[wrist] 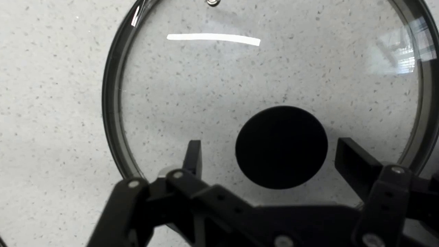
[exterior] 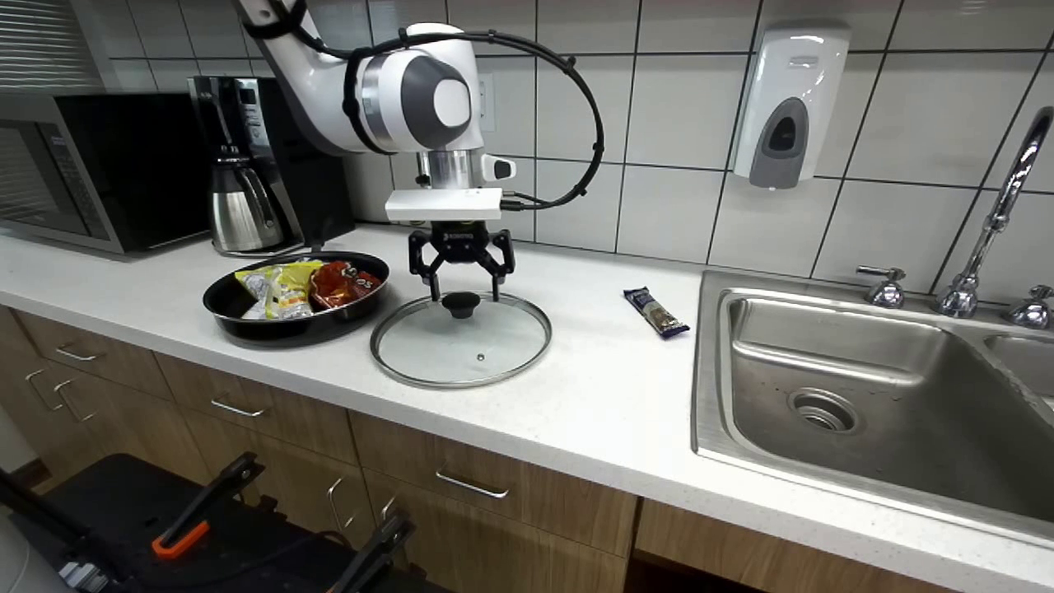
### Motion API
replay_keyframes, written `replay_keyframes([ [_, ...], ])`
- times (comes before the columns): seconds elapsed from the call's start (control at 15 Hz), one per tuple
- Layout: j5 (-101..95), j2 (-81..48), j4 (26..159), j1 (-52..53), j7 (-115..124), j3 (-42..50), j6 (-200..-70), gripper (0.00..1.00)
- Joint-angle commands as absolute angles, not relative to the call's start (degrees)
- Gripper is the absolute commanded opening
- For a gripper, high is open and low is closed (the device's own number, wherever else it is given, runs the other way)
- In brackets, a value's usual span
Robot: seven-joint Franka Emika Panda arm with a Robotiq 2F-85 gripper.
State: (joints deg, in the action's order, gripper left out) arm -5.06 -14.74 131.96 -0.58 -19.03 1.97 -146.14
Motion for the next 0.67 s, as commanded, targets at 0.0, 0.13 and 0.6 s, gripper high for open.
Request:
replay_keyframes([
  [0.0, -6.21, -15.95, 130.30, -1.44, -19.42, 0.88, -145.88, 1.00],
  [0.13, -6.22, -16.34, 130.02, -1.42, -19.33, 0.76, -145.81, 1.00],
  [0.6, -6.35, -16.41, 130.07, -1.34, -19.22, 0.38, -145.74, 0.58],
])
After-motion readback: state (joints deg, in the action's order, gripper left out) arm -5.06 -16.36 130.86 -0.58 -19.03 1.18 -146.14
